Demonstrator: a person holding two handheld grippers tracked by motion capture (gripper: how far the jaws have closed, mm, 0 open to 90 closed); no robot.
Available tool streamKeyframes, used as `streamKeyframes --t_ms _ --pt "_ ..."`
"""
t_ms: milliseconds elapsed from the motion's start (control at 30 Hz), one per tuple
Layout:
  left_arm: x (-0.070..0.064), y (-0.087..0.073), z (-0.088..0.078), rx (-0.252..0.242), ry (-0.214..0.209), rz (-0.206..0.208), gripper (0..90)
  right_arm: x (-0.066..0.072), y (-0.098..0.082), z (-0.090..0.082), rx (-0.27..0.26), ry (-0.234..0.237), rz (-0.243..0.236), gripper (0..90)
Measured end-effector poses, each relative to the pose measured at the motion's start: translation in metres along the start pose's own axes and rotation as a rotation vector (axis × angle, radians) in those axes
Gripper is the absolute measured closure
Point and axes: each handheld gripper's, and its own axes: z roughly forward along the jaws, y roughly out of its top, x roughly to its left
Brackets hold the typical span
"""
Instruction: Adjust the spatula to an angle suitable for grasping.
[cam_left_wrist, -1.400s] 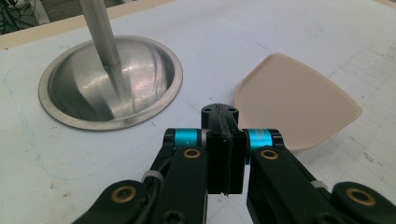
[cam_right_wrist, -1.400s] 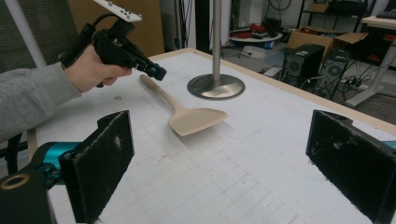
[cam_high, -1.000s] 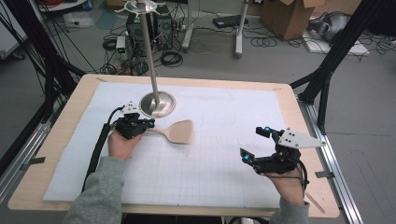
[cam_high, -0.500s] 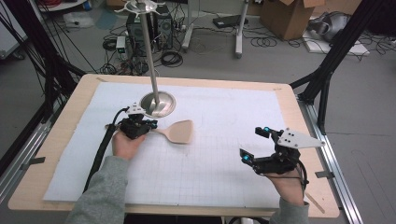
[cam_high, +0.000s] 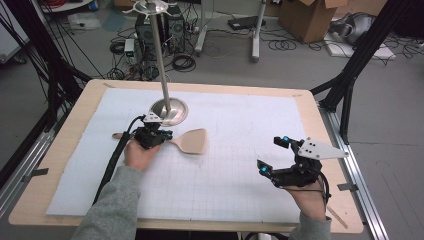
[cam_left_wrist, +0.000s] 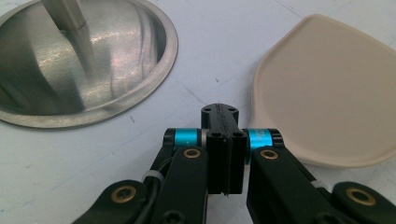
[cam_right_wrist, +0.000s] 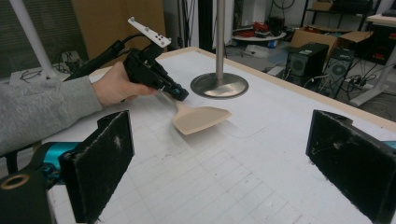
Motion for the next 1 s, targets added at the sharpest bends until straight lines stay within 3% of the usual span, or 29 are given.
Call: streamKeyframes --t_ms 400,533,1000 --pt "0.0028 -0.0004 -0.0019 0.002 -0.033 -0.023 89.6 0.0 -0.0006 0.0033 0.008 0.004 -0.005 6.7" --pt "0.0025 -0.0008 -0.0026 0.02 -0.064 -0.03 89.6 0.0002 -0.0006 0.003 0.007 0.003 -0.004 6.7" --pt "-0.0063 -0.0047 -0.0094 0.048 -0.114 -0.002 89.6 0.0016 -0.0002 0.0036 0.013 0.005 -0.003 6.7"
